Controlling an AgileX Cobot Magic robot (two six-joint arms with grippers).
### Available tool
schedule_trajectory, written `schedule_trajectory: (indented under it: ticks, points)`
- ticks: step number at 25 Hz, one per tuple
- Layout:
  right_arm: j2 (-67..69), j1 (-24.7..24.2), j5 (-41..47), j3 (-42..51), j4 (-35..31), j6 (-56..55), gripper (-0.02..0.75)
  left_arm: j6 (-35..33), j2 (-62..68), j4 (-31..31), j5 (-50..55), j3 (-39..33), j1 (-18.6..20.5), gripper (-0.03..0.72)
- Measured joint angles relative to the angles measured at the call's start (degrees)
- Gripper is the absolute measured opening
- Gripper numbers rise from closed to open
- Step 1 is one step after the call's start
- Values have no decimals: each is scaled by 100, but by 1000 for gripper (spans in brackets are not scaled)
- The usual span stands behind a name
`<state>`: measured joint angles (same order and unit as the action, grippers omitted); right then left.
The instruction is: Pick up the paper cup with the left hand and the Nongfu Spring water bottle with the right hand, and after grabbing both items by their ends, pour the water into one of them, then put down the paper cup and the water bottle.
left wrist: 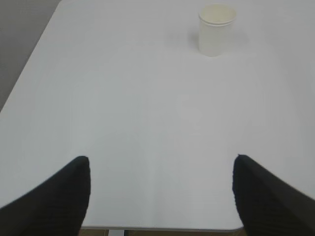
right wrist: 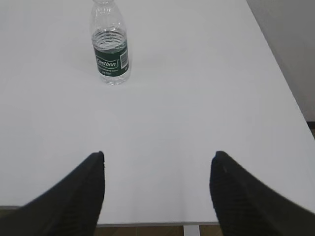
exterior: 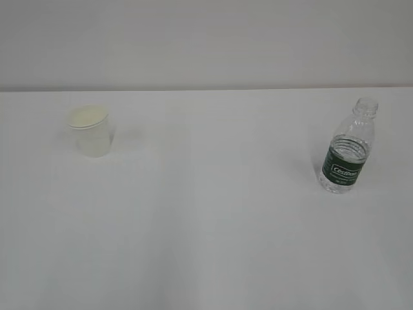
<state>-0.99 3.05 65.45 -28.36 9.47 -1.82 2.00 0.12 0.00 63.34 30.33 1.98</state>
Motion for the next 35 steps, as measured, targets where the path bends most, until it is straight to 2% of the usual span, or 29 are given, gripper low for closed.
schedule_trajectory:
  ticks: [35]
  points:
    - [0, 0, 0, 0, 0, 0, 501, 0, 0, 0, 0, 0, 0, 571]
